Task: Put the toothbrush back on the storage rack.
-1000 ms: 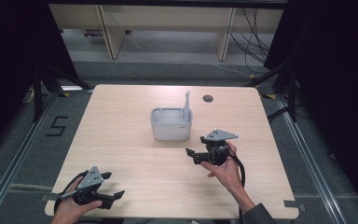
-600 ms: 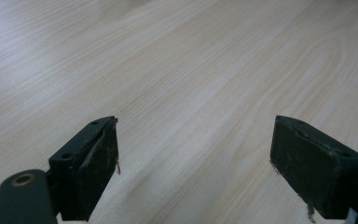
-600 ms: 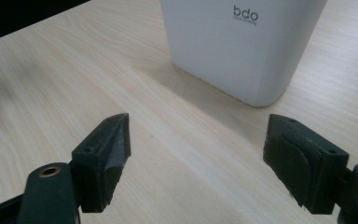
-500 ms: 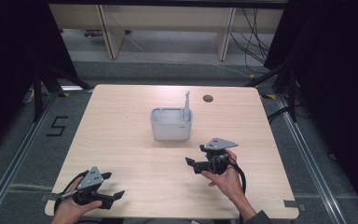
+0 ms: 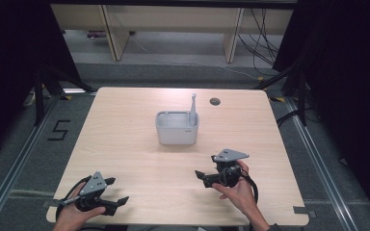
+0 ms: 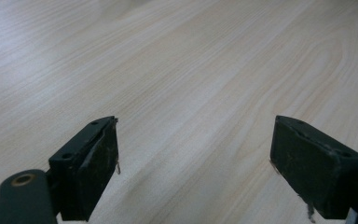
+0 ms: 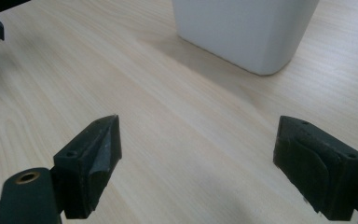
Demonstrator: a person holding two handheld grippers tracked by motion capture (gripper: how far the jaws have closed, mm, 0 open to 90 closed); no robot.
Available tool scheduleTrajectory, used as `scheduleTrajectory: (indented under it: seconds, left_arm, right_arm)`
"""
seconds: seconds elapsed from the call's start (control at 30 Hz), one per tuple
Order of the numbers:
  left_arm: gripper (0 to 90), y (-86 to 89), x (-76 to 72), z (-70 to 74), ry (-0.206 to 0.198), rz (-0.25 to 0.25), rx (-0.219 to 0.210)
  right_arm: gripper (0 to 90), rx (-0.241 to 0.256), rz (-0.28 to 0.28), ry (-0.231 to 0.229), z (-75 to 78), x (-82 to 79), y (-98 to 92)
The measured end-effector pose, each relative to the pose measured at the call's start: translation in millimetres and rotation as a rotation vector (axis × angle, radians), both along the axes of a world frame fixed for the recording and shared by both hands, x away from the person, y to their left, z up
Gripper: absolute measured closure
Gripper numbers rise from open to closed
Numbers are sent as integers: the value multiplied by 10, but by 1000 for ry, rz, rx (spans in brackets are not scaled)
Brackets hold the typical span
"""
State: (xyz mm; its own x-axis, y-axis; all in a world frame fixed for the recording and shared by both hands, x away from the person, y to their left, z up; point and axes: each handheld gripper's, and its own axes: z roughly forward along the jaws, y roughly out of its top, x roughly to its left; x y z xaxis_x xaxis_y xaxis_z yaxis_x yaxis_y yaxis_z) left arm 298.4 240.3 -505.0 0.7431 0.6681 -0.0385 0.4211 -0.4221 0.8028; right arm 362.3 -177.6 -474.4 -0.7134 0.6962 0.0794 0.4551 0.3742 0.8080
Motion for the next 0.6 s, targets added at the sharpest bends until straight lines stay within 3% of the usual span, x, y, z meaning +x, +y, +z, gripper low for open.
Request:
scheduleTrajectory:
  seconds: [0.1,0.13,0.2,0.23,0.27,0.3,0.33,0.43,0.5,0.53,0.6]
  left_arm:
    - [149,-12,-13,-5,4,9,-22]
    - [149,-14,-9,-13,0,6,-30]
    - [149,3,2,0,-1,-2,5]
    - [149,0,0,-1,0,-1,0]
    - [150,-17,-9,-19,-3,5,-34]
    - [149,-17,-9,-19,-3,5,-34]
    - [150,6,-1,-1,2,-1,2]
    - [150,2,-3,1,7,3,0]
    - [149,-14,-9,-15,0,4,-28]
    - [150,4,3,0,-2,-3,4]
    - [149,-2,-3,-2,2,2,-5]
  right_arm:
    - [159,6,-19,39,-22,-61,-1]
    - [159,6,-19,39,-22,-61,-1]
    - [160,-2,-1,28,-34,-80,-20]
    - [160,-2,-1,28,-34,-80,-20]
    - [160,-7,-2,22,-44,-102,-27]
    - [160,-7,-2,22,-44,-102,-27]
    - [161,-10,3,18,-51,-122,-35]
    - [162,-13,1,23,-51,-149,-46]
    - [163,-9,-9,33,-56,-180,-53]
    - [163,-24,-5,19,-62,-191,-74]
    - [163,-27,7,23,-70,-190,-83]
